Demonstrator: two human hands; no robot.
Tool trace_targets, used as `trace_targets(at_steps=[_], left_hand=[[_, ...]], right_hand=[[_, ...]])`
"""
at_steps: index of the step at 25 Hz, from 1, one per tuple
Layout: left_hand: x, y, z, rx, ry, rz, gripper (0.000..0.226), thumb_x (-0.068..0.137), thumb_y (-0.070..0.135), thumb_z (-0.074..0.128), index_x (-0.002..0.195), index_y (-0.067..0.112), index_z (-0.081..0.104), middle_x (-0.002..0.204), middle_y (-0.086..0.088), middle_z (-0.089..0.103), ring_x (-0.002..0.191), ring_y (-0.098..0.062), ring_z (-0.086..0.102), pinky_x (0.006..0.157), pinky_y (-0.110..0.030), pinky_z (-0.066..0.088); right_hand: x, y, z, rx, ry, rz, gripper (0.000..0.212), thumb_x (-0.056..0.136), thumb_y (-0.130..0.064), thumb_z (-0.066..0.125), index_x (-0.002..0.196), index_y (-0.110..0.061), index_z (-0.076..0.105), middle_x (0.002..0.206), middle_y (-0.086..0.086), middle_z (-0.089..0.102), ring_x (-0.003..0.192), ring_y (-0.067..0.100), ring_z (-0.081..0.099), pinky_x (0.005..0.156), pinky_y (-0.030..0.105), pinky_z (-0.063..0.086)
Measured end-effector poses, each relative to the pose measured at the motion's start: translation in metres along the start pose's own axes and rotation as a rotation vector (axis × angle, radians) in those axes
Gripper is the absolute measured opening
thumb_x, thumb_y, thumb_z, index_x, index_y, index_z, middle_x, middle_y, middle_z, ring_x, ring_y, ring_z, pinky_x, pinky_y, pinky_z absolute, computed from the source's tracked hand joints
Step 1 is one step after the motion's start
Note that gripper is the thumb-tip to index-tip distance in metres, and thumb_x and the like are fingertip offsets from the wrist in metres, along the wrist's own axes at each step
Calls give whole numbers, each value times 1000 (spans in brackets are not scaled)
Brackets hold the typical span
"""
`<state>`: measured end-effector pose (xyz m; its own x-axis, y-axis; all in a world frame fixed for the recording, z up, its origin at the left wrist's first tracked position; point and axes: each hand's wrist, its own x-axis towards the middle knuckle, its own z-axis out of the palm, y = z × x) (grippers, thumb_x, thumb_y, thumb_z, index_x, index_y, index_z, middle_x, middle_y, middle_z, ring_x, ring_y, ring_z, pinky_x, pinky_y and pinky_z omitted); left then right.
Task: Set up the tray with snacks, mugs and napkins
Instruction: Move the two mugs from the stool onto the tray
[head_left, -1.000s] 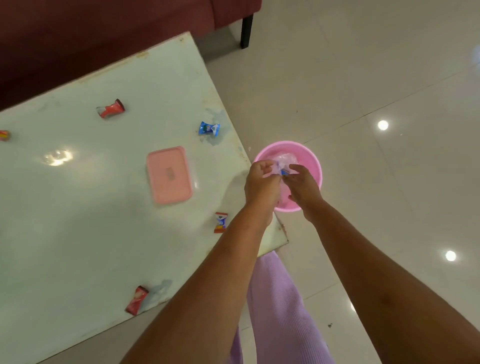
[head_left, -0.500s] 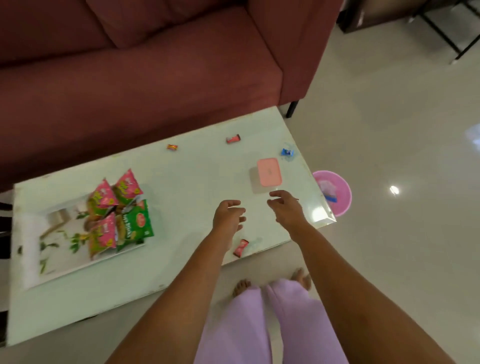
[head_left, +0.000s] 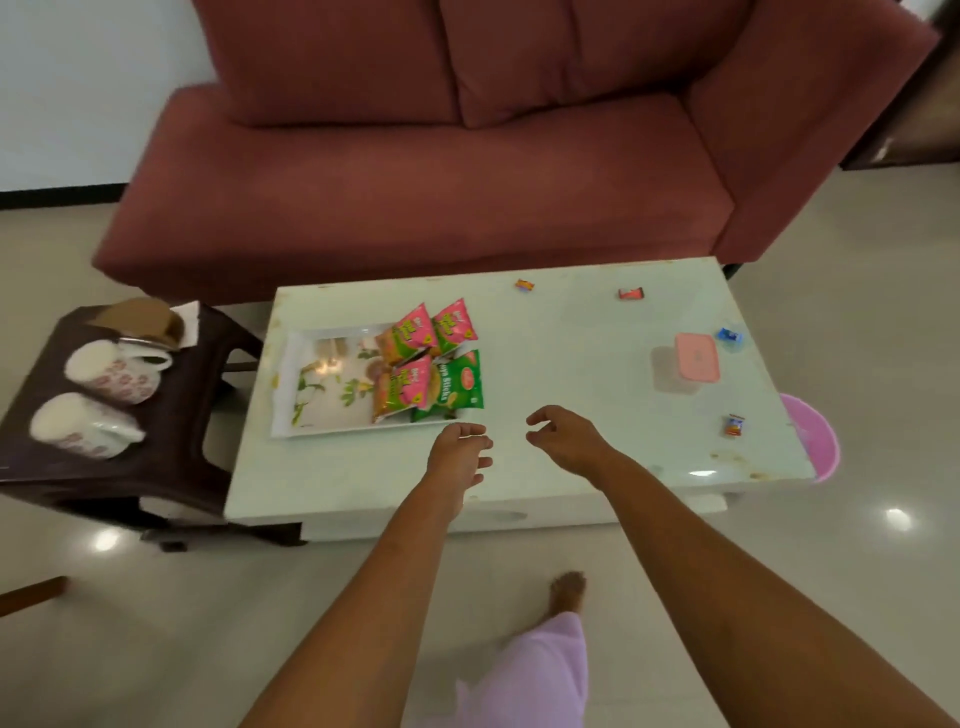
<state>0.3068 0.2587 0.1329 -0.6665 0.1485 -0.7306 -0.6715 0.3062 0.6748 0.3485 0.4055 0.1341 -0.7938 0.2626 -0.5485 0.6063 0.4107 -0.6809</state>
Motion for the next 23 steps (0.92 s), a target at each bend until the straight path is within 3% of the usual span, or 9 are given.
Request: trace_targets(at_steps=[3,5,8,14,17,20,23], left_hand=[[-26,-31,-62,-17,34,-24,13,90,8,50,99,16,54,101,-5,61,84,-20,58,78,-32,44],[-45,-44,-101,-13,55,-53,13,90,8,51,99,15,54,103,-5,61,88,-22,58,78,-33,44],[-61,-49,-154,18,65,-51,13,89,9,54,100,16,55,102,-6,60,83,-20,58,74,-31,44],[-36,-38,-294,-105,207,14,15,87,10,52,100,16,57,100,-5,62,76,-15,57,63,-25,43],[-10,-35,-362,-119,258,13,13,86,7,51,95,15,58,92,-4,60,70,-15,56,58,-25,40],[25,-27,-450,-22,380,115,12,85,4,51,89,14,57,86,-5,60,82,-25,58,65,-27,40],[68,-14,-533,178,579,188,23,81,3,60,104,5,59,107,-16,62,102,-32,57,79,-29,41]], right_hand=[[-29,-32,52,-43,-5,-36,30,90,-19,56,119,-11,57,100,6,57,84,20,53,60,21,40],[-49,-53,83,-72,-37,-20,31,90,-19,57,119,-11,57,102,8,59,84,19,53,65,23,40],[-61,-89,117,-152,-82,-15,32,89,-19,58,120,-11,56,112,13,60,85,19,52,72,25,39],[-22,-205,215,-228,-167,-165,32,90,-19,57,121,-12,56,100,7,55,76,15,51,58,22,39],[11,-256,274,-261,-230,-166,32,90,-20,56,120,-12,56,101,5,54,83,18,52,58,21,39],[55,-319,343,-307,-272,-175,32,90,-21,56,120,-12,57,102,6,56,90,20,53,67,24,42],[103,-375,404,-341,-278,-211,33,88,-20,56,120,-12,56,117,11,60,105,25,57,80,27,42]])
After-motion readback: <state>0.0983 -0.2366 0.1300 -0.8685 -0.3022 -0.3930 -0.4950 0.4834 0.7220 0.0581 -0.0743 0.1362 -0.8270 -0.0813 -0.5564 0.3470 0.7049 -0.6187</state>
